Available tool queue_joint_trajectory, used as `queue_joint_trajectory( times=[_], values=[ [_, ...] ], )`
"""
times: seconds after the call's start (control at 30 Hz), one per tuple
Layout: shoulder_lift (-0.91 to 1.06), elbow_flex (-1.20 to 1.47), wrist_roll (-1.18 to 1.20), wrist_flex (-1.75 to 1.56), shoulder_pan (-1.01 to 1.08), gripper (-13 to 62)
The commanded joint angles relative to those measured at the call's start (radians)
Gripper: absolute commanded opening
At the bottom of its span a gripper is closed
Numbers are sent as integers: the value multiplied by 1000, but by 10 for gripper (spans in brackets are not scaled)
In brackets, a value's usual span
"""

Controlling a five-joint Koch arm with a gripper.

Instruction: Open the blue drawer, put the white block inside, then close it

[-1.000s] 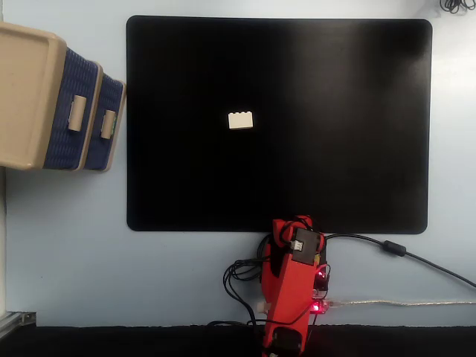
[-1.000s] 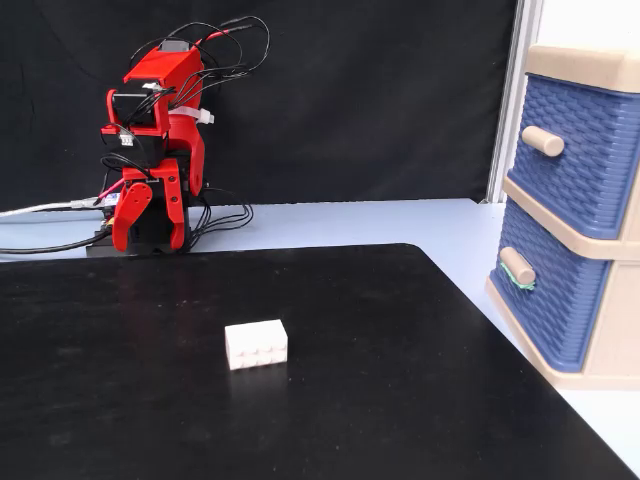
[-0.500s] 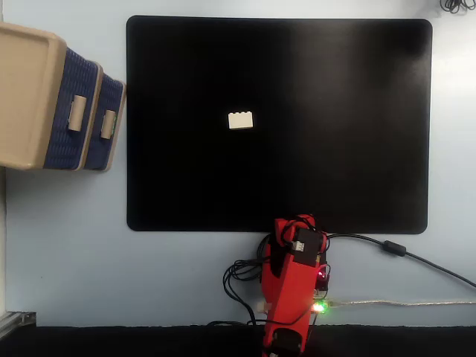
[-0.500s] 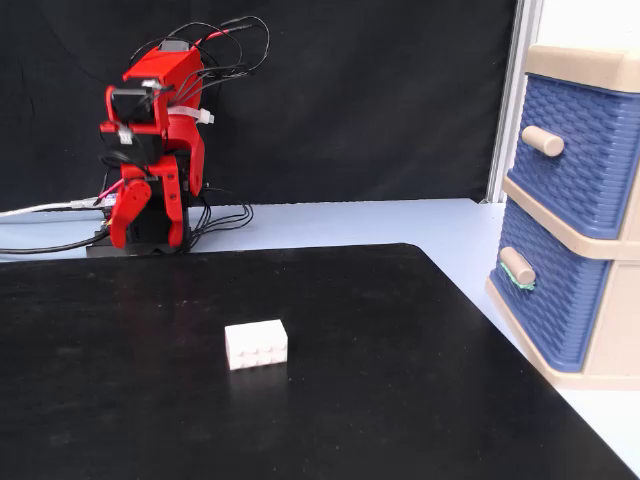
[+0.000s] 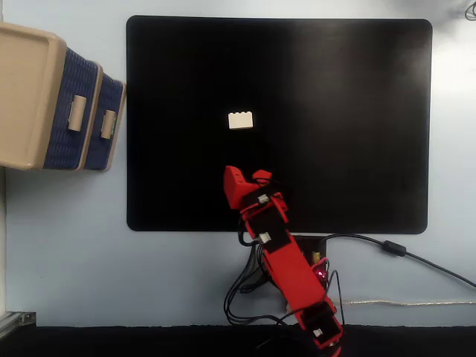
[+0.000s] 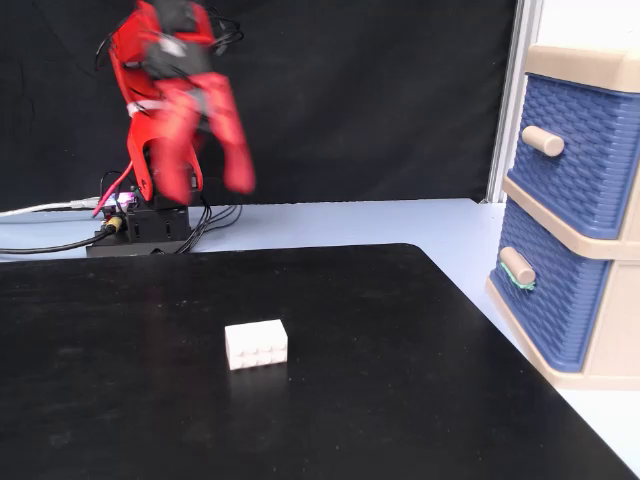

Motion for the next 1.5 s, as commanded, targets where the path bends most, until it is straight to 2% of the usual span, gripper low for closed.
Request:
queue_joint_trajectory(
  times=[0.0, 0.17, 0.3, 0.43, 0.73, 1.03, 1.17, 1.27, 1.47],
  values=[
    [-84, 17, 356, -431, -127, 335],
    [-310, 187, 604, -1241, -158, 335],
    [-525, 195, 650, -1595, -199, 335],
    [-670, 81, 652, -1629, -229, 332],
    [-974, -348, 749, -1626, -270, 322],
    [-1048, -469, 749, -1623, -318, 272],
    [-1062, -469, 749, -1623, -327, 217],
    [-1071, -468, 749, -1620, -330, 148],
    [-1085, -462, 749, -1605, -325, -56]
  ],
)
